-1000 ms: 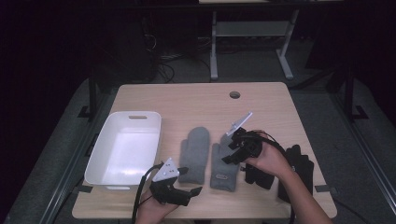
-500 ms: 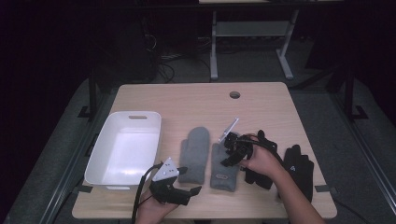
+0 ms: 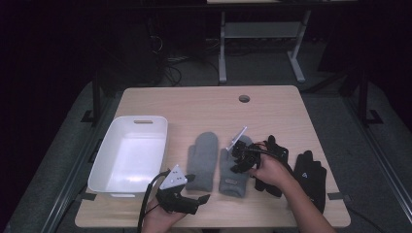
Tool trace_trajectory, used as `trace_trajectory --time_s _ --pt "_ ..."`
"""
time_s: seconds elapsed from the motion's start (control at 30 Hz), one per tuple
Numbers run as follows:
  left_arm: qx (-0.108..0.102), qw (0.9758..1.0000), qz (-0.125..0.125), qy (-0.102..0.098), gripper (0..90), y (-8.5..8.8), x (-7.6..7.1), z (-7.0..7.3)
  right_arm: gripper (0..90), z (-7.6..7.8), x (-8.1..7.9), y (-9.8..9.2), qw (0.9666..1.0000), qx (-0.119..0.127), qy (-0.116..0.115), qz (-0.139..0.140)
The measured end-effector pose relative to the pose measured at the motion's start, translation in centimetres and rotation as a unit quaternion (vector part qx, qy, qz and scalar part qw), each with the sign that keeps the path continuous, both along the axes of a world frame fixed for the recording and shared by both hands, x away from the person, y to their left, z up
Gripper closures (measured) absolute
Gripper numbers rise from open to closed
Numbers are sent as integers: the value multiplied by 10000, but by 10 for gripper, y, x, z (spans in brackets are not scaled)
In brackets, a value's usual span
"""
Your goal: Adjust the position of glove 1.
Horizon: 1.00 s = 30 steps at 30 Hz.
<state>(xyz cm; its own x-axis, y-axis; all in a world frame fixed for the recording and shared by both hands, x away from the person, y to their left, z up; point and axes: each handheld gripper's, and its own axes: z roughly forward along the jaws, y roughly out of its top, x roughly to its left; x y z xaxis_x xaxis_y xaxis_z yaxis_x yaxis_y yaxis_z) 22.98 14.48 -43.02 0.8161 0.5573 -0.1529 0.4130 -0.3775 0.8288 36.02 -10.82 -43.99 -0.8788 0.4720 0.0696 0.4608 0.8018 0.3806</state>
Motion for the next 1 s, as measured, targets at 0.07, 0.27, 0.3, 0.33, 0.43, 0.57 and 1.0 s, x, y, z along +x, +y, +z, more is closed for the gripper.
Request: trace_trajectory --time_s 0.07,0.27,0.3,0.33,0.43,0.57,1.0 --pt "-19 10000 -11 8 174 0 0 0 710 0 0 -1 10000 53 30 -61" --pt "11 10000 -5 -27 174 2 1 0 798 0 -2 -5 9997 197 38 -155" --pt "5 10000 6 -25 174 2 1 0 803 0 -2 -5 9995 237 70 -191" --pt "16 10000 7 -30 174 2 1 0 806 1 -1 -6 9994 251 121 -211" --pt "38 10000 -2 -24 174 3 1 1 819 3 -1 -8 9992 287 157 -235" --pt "29 10000 9 -71 174 4 1 3 829 7 -3 -9 9993 272 122 -244" --pt "-22 9999 125 -76 173 7 0 7 848 33 -13 -14 9991 367 -41 -195"
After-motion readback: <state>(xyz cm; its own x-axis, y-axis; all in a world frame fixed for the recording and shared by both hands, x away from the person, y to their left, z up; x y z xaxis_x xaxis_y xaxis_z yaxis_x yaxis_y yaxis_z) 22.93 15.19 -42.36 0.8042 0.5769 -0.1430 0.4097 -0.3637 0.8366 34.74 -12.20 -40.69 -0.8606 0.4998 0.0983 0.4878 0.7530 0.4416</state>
